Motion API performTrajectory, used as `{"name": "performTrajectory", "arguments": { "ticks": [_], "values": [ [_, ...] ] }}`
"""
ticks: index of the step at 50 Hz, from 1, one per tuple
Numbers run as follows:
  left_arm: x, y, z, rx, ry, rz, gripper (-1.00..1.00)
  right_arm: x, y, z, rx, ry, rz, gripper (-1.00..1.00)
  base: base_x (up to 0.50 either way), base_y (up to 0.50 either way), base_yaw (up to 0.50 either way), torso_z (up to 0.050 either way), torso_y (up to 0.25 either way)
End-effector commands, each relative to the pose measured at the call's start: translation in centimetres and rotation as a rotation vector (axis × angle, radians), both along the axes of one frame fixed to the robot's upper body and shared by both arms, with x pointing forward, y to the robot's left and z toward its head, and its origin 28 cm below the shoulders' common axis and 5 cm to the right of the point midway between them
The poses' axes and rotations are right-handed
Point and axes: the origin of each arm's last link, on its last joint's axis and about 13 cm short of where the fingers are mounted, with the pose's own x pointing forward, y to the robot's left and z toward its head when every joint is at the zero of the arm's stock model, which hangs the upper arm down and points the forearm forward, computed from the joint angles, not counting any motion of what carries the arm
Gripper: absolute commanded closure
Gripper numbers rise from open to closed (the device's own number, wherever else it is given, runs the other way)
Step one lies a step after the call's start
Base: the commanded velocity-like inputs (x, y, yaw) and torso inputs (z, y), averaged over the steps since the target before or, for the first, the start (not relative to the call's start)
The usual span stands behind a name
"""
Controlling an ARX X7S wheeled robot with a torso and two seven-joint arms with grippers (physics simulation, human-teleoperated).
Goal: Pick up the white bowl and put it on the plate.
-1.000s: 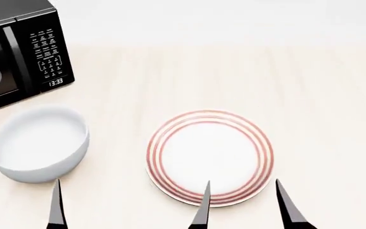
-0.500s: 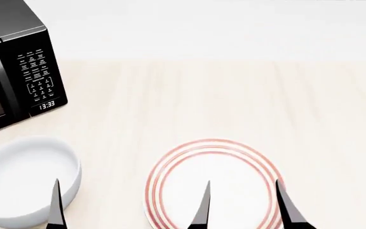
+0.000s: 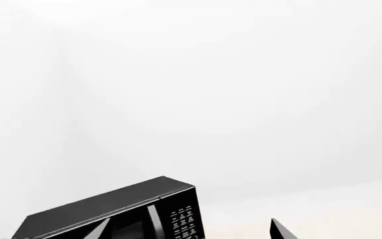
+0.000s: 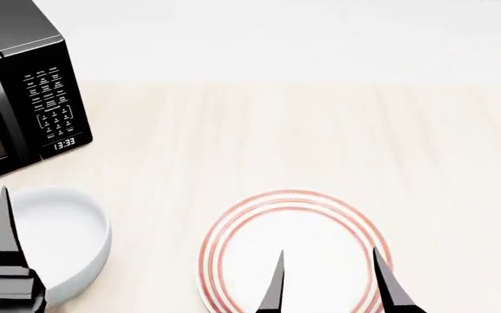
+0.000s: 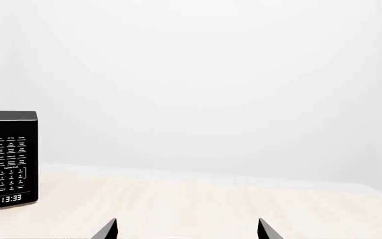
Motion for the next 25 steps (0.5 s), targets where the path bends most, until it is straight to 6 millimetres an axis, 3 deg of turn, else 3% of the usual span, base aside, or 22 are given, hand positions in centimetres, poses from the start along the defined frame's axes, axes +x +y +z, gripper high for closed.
{"name": "performTrajectory", "arguments": {
  "ticks": [1, 7, 13, 25],
  "values": [
    [0.3, 3.1, 4.5, -0.043, -0.006, 0.116, -1.0, 0.1, -0.2, 0.0, -0.011, -0.004, -0.01, -1.0, 0.0, 0.0, 0.0, 0.0, 0.0],
    [1.5, 4.0, 5.4, 0.018, 0.041, 0.129, -1.0, 0.1, -0.1, -0.1, -0.011, 0.0, 0.0, -1.0, 0.0, 0.0, 0.0, 0.0, 0.0],
    [4.0, 5.6, 6.5, 0.062, 0.092, 0.144, -1.0, 0.2, -0.3, -0.1, -0.005, -0.002, -0.012, -1.0, 0.0, 0.0, 0.0, 0.0, 0.0],
    [6.5, 8.1, 6.6, 0.044, 0.206, 0.153, -1.0, 0.2, -0.4, -0.2, -0.003, 0.002, -0.015, -1.0, 0.0, 0.0, 0.0, 0.0, 0.0]
  ]
}}
